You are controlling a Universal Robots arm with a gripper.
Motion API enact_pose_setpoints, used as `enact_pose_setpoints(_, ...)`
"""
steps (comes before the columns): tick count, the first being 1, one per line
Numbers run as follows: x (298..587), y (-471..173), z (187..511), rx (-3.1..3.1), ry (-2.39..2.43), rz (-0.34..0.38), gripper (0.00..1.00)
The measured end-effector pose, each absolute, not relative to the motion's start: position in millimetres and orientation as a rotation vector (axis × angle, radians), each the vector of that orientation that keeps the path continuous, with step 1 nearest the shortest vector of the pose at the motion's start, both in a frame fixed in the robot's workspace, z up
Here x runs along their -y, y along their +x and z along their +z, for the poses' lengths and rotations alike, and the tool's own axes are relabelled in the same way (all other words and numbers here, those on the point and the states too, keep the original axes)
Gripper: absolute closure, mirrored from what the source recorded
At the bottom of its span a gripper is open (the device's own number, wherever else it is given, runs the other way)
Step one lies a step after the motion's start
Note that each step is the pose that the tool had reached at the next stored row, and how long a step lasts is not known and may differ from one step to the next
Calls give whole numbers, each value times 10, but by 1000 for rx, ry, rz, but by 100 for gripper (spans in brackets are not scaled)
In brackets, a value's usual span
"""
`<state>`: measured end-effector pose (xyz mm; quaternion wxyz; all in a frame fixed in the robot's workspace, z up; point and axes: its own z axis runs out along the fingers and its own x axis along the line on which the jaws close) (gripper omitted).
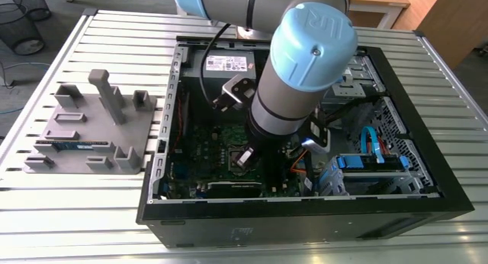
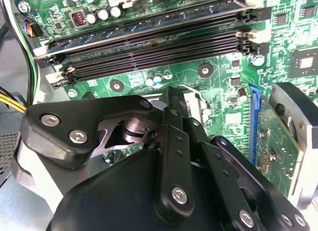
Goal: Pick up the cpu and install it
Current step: 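Install the first cpu locking lever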
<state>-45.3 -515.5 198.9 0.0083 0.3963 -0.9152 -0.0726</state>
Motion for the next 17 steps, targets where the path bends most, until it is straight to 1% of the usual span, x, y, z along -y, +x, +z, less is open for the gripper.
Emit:
enact_pose_setpoints(8,5212,-453,1988,2863,1234,-229,89)
enact_pose_setpoints(17,5214,-452,2006,2867,1226,-232,89)
